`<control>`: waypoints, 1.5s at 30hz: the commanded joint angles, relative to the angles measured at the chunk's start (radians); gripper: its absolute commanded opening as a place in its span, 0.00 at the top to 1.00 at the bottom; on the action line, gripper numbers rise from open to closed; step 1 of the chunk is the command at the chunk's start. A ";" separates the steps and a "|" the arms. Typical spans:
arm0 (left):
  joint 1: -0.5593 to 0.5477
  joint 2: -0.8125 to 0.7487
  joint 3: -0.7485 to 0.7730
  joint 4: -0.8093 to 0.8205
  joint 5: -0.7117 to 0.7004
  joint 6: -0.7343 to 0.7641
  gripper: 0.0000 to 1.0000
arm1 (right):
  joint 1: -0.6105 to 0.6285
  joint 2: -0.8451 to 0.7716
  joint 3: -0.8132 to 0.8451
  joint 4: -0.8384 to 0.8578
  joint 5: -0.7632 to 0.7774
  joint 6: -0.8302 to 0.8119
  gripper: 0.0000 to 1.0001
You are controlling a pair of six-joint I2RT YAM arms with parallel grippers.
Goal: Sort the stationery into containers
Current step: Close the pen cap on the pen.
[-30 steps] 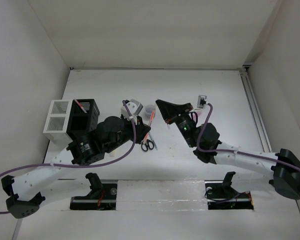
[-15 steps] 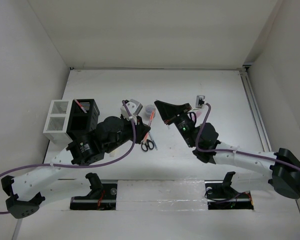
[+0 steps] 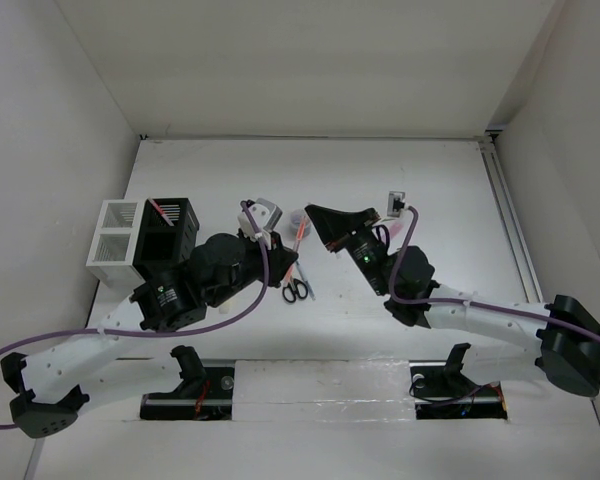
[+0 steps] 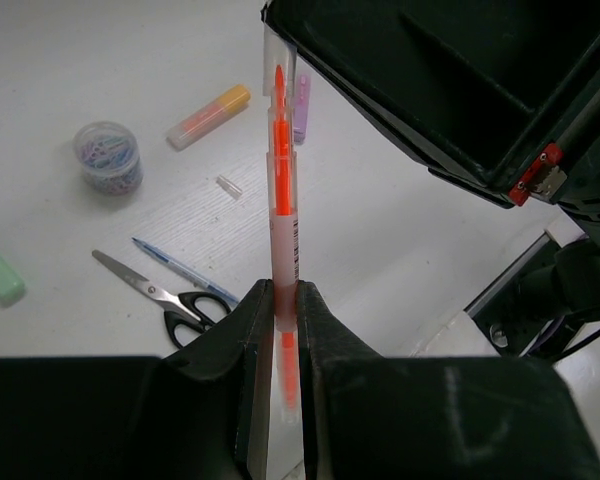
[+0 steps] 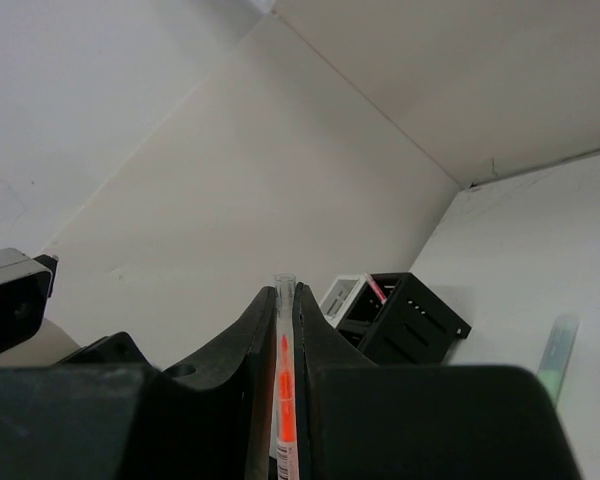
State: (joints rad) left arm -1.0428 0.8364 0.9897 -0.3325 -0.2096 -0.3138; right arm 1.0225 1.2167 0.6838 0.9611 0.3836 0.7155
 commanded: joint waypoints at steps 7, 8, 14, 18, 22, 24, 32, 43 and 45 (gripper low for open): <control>0.004 -0.037 0.033 0.029 -0.053 -0.005 1.00 | 0.010 -0.028 -0.023 0.011 -0.020 -0.001 1.00; 0.004 -0.037 0.033 0.029 -0.039 -0.005 1.00 | 0.010 -0.028 -0.023 0.011 -0.020 -0.001 1.00; 0.004 -0.028 0.033 0.038 0.030 0.013 1.00 | 0.010 -0.028 -0.023 0.011 -0.049 0.009 1.00; 0.004 -0.028 0.033 0.038 0.018 0.013 1.00 | 0.010 -0.019 -0.023 0.024 -0.078 0.031 1.00; 0.004 -0.037 0.033 0.047 -0.005 0.013 1.00 | 0.010 -0.019 -0.032 0.024 -0.112 0.056 1.00; 0.004 -0.037 0.033 0.047 -0.027 0.022 1.00 | 0.010 -0.019 -0.032 0.024 -0.126 0.056 1.00; 0.004 -0.037 0.053 0.036 -0.108 0.032 1.00 | 0.010 -0.028 -0.041 -0.024 -0.161 0.065 1.00; 0.004 -0.014 0.095 0.058 -0.099 0.062 1.00 | 0.010 -0.019 -0.050 -0.055 -0.212 0.065 1.00; 0.004 -0.014 0.104 0.067 -0.090 0.062 1.00 | 0.010 -0.019 -0.050 -0.055 -0.221 0.065 1.00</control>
State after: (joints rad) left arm -1.0462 0.8295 1.0237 -0.3912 -0.2543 -0.2665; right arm 1.0183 1.2045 0.6552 0.9440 0.2642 0.7677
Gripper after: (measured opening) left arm 0.071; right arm 0.135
